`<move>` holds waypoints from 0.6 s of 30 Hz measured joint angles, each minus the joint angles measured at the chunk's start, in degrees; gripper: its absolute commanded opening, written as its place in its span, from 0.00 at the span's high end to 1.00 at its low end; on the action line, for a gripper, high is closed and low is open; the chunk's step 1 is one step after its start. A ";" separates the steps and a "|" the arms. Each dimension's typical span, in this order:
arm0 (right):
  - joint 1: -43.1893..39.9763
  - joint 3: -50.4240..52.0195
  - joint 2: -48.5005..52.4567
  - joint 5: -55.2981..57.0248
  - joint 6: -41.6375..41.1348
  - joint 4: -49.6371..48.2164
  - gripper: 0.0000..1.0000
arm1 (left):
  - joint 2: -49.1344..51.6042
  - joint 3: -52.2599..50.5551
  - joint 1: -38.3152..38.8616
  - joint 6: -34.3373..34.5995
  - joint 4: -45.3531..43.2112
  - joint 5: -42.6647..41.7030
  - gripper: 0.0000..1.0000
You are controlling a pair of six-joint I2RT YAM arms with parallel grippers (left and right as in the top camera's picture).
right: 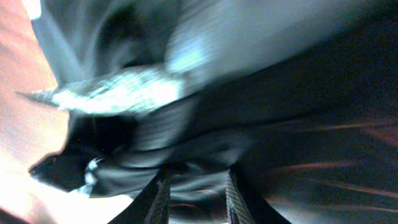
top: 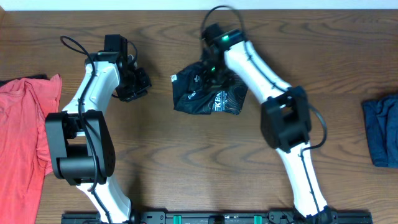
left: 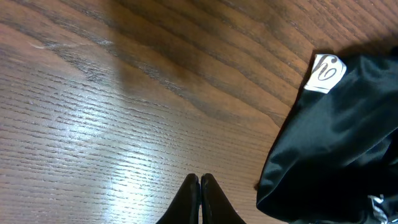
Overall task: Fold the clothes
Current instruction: 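Grasp the folded black jersey bundle with the right gripper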
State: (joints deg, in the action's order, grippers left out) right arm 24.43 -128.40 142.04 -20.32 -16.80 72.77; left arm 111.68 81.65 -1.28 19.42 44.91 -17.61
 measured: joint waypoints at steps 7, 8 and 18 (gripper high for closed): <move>-12.39 -7.02 -0.50 -7.41 -1.05 1.81 0.59 | 0.00 0.00 0.00 0.00 -0.59 0.00 0.94; -13.49 -7.23 -0.79 -7.80 -1.53 3.15 0.51 | 0.00 0.00 0.00 0.00 -0.70 0.02 0.94; -15.67 3.58 -1.97 -9.11 -5.14 7.26 0.31 | 0.00 0.00 0.00 0.00 -0.79 0.02 0.93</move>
State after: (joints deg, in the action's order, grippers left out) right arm 8.75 -124.81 140.07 -29.43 -21.93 80.03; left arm 111.68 81.65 -1.28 19.42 44.12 -17.58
